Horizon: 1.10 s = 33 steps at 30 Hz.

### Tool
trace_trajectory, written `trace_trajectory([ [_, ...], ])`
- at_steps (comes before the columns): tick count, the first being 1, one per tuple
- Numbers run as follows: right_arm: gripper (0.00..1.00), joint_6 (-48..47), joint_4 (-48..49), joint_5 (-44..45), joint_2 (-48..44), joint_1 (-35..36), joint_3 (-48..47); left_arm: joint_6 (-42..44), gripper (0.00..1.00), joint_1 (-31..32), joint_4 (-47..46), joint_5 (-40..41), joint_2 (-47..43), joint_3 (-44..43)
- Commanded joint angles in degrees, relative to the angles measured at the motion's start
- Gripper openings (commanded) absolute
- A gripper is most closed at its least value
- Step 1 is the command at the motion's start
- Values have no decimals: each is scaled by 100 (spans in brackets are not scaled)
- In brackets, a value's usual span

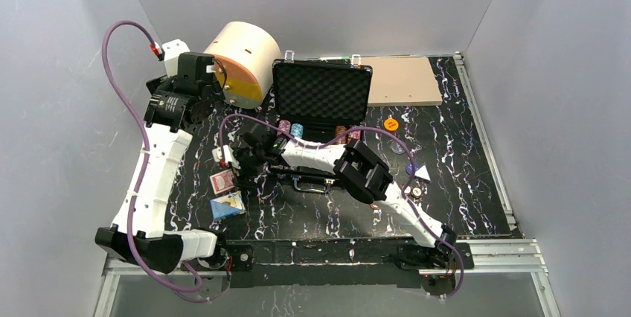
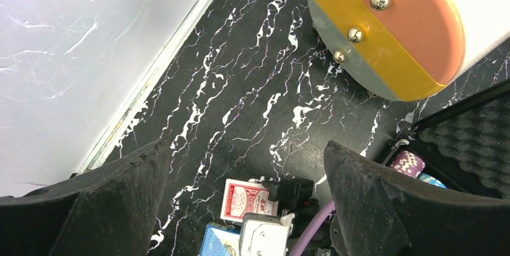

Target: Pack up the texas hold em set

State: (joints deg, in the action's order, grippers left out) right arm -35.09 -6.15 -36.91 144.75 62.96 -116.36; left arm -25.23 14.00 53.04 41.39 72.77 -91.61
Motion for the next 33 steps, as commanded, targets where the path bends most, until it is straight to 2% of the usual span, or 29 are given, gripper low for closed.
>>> trace_trajectory([
  [1, 91, -454, -1509, -123, 313, 15, -252, -122, 96, 6, 260, 7, -53, -181],
  [5, 90, -512, -1757, -138, 355, 6, -459, -157, 96, 4, 353, 26, -20, -275],
  [7, 86, -473, -1732, 25, 414, -3, -548, -154, 95, 6, 385, 22, -9, -368],
  [10, 74, -399, -1372, 653, 357, -16, -496, -135, 96, 0, 417, -121, -18, -503],
  [13, 53, -316, -848, 1230, 208, -20, -309, -131, 96, 6, 309, -210, -144, -434],
  [16, 42, -196, -529, 1408, 19, -28, -180, -114, 96, 5, 138, -317, -291, -381],
  [21, 39, 480, 321, 1312, -728, -210, 277, -111, 97, 6, -123, -649, -407, -412],
  [25, 39, 637, 902, 1294, -1576, -367, 902, -304, 97, 1, -469, -900, -600, -314],
  [33, 37, 1477, 2111, 946, -3206, -965, 2650, -889, 94, 1, -1603, -1467, -1089, 380],
])
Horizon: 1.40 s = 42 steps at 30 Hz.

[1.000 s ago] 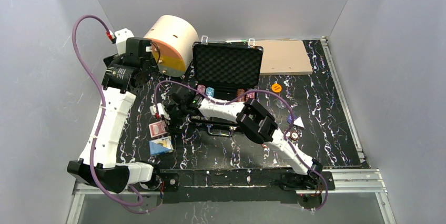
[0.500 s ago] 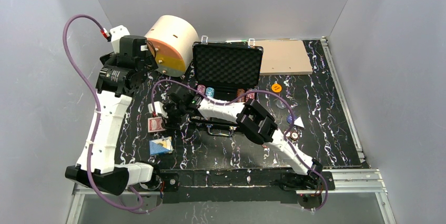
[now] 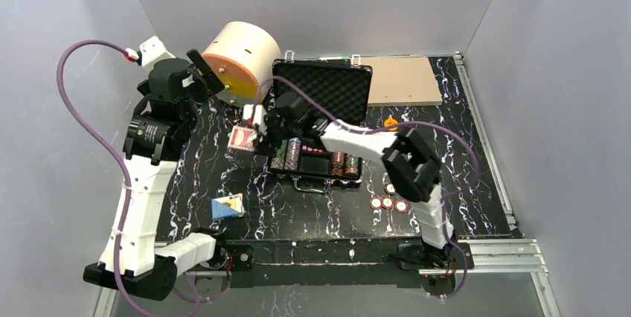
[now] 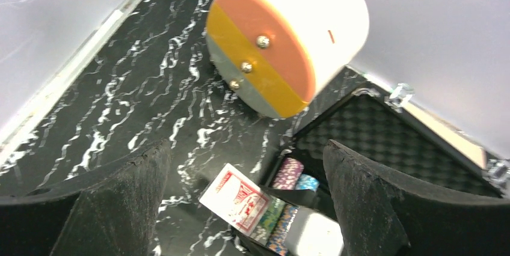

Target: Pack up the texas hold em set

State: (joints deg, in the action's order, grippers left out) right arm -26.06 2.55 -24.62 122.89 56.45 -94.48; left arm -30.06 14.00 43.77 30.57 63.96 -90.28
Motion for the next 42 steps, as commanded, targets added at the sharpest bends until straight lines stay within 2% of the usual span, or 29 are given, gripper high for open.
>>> trace_trajectory([
  [1, 37, 584, 1312, -262, -1206, -378, 641, -460, 95, 6, -778, -569, -229, 351],
  [5, 36, 735, 1706, -141, -2025, -614, 1491, -546, 96, 6, -1099, -1780, -206, 727],
  [11, 36, 1114, 2071, -250, -3186, -937, 2585, -379, 95, 6, -2299, -4701, -257, 1754],
  [14, 36, 1247, 2074, -404, -3622, -1070, 2871, -500, 95, 6, -2554, -6018, -38, 1986],
  [19, 36, 1436, 2059, -713, -4141, -1305, 3147, -731, 94, 5, -2633, -6972, -19, 2287],
  [21, 36, 1445, 2057, -777, -4314, -1378, 3216, -1076, 89, 6, -2949, -7490, 43, 2459],
  [24, 37, 1444, 1963, -1026, -4448, -1467, 3238, -1640, 76, 5, -3317, -7680, 128, 2590],
  [28, 38, 1287, 1719, -1393, -4520, -1480, 3211, -2673, 68, 6, -4061, -7930, 200, 2612],
  [32, 37, 1284, 1674, -1502, -4536, -1484, 3237, -3004, 60, 6, -4049, -7976, 301, 2607],
  [36, 37, 1227, 1637, -1494, -4542, -1487, 3234, -2986, 31, 6, -3734, -7950, 386, 2669],
  [40, 38, 1238, 1573, -1605, -4520, -1480, 3220, -2887, 13, 6, -3579, -8017, 400, 2719],
  [42, 49, 1293, 1546, -1539, -4513, -1487, 3231, -2826, 4, 6, -3586, -7984, 393, 2691],
])
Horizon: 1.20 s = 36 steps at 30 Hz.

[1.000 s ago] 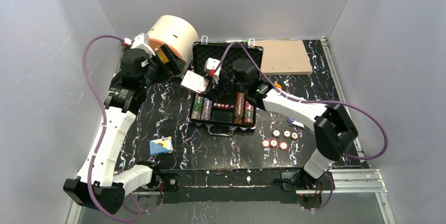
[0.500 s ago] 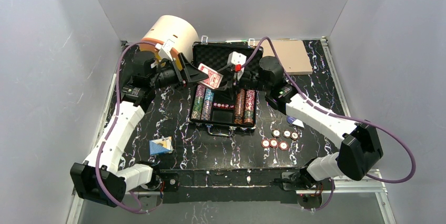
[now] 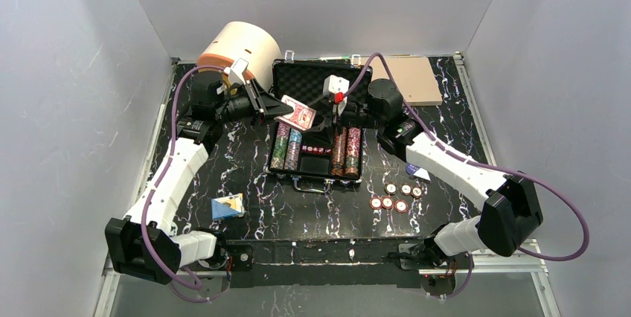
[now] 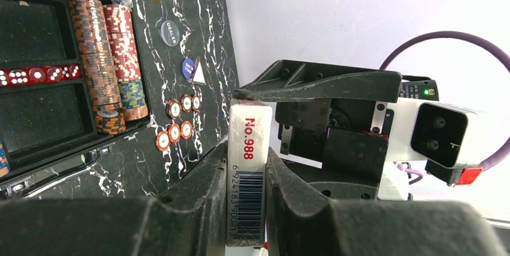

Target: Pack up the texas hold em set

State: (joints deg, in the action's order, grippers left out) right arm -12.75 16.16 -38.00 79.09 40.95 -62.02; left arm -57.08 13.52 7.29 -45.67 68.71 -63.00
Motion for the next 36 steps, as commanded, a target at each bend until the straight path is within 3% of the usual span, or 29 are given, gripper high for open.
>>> trace_trajectory([
  [1, 60, 94, 225, -79, -150, 69, 7, -91, 2, 50, 45, -307, -84, -51],
  [4, 95, 492, 113, -119, -211, 51, 62, 34, 0, 54, -84, -50, -122, -32],
  [5, 98, 617, 43, -184, -229, 49, 70, 110, 0, 54, -128, 107, -158, -2],
  [7, 99, 797, -30, -197, -318, 50, 161, 263, 0, 54, -215, 552, -272, 100],
  [12, 99, 1585, 195, 764, -908, 41, 715, 430, 0, 70, -486, 1435, -218, 442],
  [16, 99, 2574, -127, 2429, -1458, 14, 977, 450, 0, 204, -868, 1918, -22, 738],
  [21, 99, 3830, -1509, 4271, -1666, -172, 859, 694, 0, 806, -1353, 2614, 515, 856],
  [24, 96, 3833, -2455, 3963, -1543, -495, 568, 825, 0, 1070, -1706, 2860, 1033, 860],
  [27, 96, 3968, -3273, 4396, -1472, -654, 330, 944, 0, 1171, -2105, 3108, 1524, 799],
  [31, 96, 4057, -3429, 4765, -1616, -922, 585, 938, 0, 1304, -2427, 3564, 2060, 625],
  [36, 96, 3895, -3176, 4673, -1729, -1062, 804, 923, 0, 1358, -2489, 3572, 2638, 305],
])
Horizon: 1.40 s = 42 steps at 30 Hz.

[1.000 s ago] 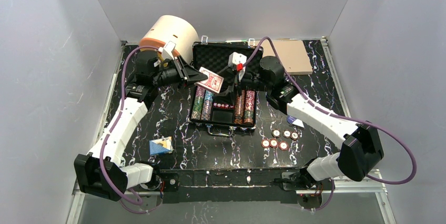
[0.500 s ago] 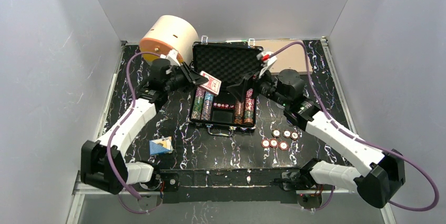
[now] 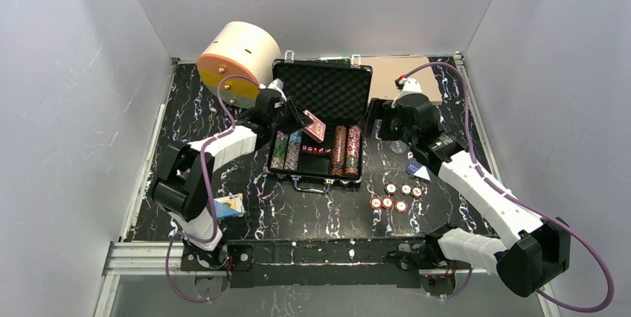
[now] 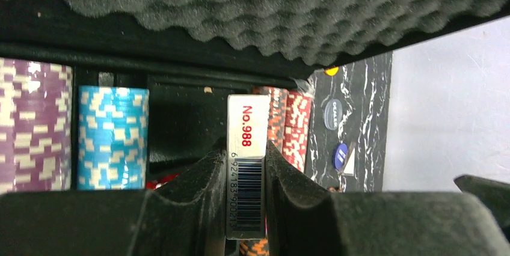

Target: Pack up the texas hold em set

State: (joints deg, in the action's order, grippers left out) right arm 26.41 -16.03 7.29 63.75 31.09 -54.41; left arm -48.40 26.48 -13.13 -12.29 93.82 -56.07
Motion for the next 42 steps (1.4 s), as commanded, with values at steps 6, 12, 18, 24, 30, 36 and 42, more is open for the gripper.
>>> trace_trajectory([
  [6, 96, -101, 92, -16, 199, -103, -138, -105, 0, 132, -823, 244, 444, -275],
  [12, 95, -153, 219, -32, 267, -104, -136, -179, 0, 173, -1187, 391, 632, -111],
  [18, 95, -222, 257, 76, 144, -110, -22, -266, 0, 193, -1297, 391, 846, -14],
  [24, 95, -243, 250, 69, 176, -104, -36, -315, 0, 210, -1411, 404, 910, 236],
  [30, 94, -199, 234, -20, 236, -104, -57, -346, 0, 208, -1669, 464, 1003, 304],
  [36, 94, -231, 187, -9, 188, -108, -52, -542, 0, 208, -2278, 660, 555, 774],
  [42, 94, -233, 230, -74, 194, -111, -34, -824, 0, 208, -2542, 578, 542, 953],
])
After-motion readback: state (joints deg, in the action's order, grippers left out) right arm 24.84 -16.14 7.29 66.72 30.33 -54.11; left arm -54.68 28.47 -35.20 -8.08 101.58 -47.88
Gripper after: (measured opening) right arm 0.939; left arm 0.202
